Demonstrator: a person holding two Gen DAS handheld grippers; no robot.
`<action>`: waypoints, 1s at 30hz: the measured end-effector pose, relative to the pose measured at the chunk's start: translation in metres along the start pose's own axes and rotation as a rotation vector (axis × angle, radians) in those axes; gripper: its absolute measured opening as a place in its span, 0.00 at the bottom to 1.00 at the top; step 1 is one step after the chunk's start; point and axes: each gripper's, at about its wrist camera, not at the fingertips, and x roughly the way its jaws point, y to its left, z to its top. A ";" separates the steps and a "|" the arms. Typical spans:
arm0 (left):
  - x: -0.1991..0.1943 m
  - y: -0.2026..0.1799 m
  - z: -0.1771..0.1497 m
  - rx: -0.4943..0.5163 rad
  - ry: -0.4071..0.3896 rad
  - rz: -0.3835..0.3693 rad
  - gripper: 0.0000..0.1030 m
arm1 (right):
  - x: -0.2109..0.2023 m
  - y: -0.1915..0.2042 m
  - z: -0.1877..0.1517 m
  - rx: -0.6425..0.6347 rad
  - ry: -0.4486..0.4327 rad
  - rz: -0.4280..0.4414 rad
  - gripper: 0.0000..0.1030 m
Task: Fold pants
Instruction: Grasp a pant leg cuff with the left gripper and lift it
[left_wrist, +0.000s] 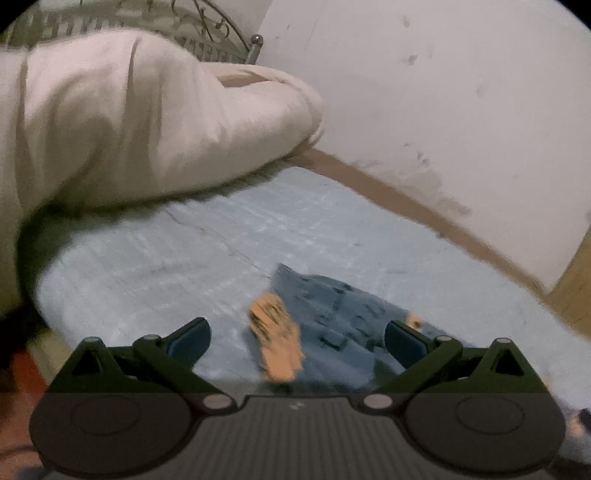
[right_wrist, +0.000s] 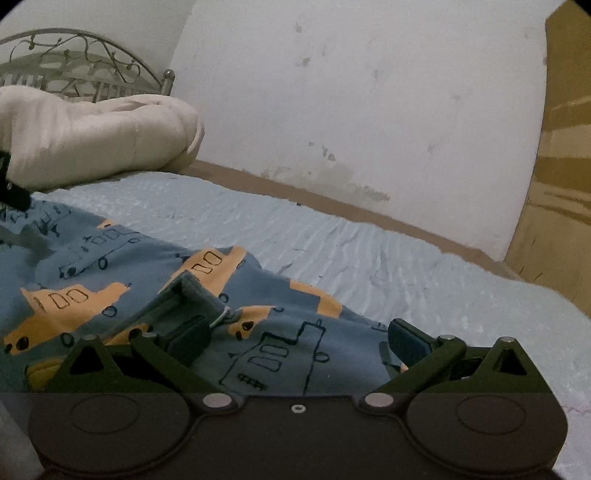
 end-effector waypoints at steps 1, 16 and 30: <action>0.000 0.001 -0.004 -0.003 -0.010 -0.017 0.99 | -0.002 0.002 -0.001 -0.009 -0.014 -0.011 0.99; -0.003 0.019 -0.011 -0.142 -0.031 -0.101 0.79 | -0.003 0.014 -0.005 -0.069 -0.089 -0.084 0.99; -0.002 0.043 -0.010 -0.276 -0.065 -0.091 0.19 | -0.007 0.023 -0.010 -0.102 -0.126 -0.131 0.99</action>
